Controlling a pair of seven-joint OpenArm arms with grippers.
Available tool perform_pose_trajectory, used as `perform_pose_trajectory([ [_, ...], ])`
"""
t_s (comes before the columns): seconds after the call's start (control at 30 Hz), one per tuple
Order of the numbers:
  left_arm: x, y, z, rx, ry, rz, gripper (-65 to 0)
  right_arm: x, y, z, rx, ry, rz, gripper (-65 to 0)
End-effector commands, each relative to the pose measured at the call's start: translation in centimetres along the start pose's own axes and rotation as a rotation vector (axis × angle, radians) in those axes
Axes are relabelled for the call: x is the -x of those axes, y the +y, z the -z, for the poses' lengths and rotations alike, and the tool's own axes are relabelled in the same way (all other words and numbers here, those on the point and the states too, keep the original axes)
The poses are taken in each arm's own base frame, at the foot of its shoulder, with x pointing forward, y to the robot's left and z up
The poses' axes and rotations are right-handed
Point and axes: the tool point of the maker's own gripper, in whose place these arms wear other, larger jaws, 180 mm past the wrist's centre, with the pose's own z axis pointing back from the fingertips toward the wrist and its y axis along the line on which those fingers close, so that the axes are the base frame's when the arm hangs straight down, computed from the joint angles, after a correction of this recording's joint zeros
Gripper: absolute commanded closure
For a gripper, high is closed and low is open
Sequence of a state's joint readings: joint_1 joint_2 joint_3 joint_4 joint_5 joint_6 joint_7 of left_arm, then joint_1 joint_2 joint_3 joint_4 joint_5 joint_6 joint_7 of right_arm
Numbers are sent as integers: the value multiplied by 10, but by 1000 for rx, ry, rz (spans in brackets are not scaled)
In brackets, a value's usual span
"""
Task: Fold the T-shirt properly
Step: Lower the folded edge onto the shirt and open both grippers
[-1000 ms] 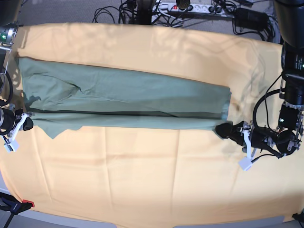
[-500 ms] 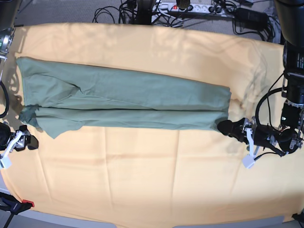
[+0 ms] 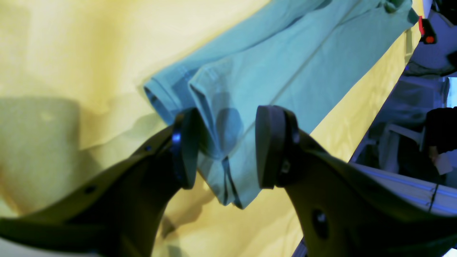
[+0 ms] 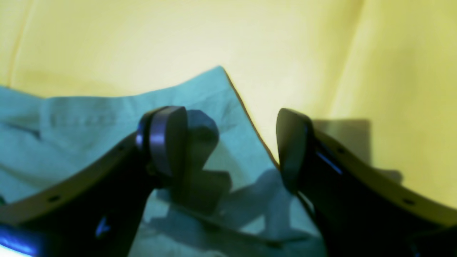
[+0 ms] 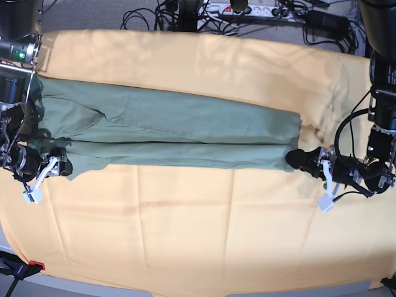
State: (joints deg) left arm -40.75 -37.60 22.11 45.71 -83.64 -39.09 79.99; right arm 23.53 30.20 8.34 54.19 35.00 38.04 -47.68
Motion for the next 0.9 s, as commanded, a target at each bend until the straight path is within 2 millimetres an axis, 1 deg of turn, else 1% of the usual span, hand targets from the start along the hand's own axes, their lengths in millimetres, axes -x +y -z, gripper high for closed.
perform_pose_trajectory([
  [0.0, -16, 0, -19, -15, -45, 28, -280, -20, -6, -6, 16, -53, -10, -411],
  [0.07, -15, 0, -20, -18, -45, 27, -280, -14, -9, -1, 36, -38, -2, -409],
  [0.1, -16, 0, -20, -17, -45, 28, -280, -13, -7, 1, 26, -37, 1, -405],
  [0.17, -16, -1, -18, -13, -45, 29, -280, -14, 5, 1, -35, -45, -3, -402],
  [0.2, -16, -1, -18, -12, -45, 30, -280, -16, 10, 0, -66, -49, 22, -395],
  [0.23, -16, -1, -18, -12, -45, 30, -280, -17, 16, -1, -101, -44, 47, -371],
  [0.27, -16, -1, -18, -13, -45, 29, -280, -17, 22, -2, -136, -37, 70, -331],
  [0.3, -16, -1, -19, -15, -45, 29, -280, -19, 27, -4, -166, -39, 88, -270],
  [0.4, -15, 1, -21, -19, -45, 27, -280, -20, 31, -8, -205, -33, 112, -25],
  [0.43, -15, 1, -21, -20, -45, 27, -280, -21, 30, -10, -209, -38, 115, 0],
  [0.57, -16, 1, -22, -21, -47, 29, -280, -34, 26, -21, -227, -95, 135, 0],
  [0.67, -17, 1, -22, -21, -51, 29, -280, -38, 24, -33, -229, -98, 110, 0],
  [0.73, -17, 1, -23, -24, -55, 28, -280, -34, 33, -38, -260, -70, 86, 0],
  [0.87, -16, 4, -28, -34, -56, 24, -280, -12, 60, -46, -331, 3, 31, 0],
])
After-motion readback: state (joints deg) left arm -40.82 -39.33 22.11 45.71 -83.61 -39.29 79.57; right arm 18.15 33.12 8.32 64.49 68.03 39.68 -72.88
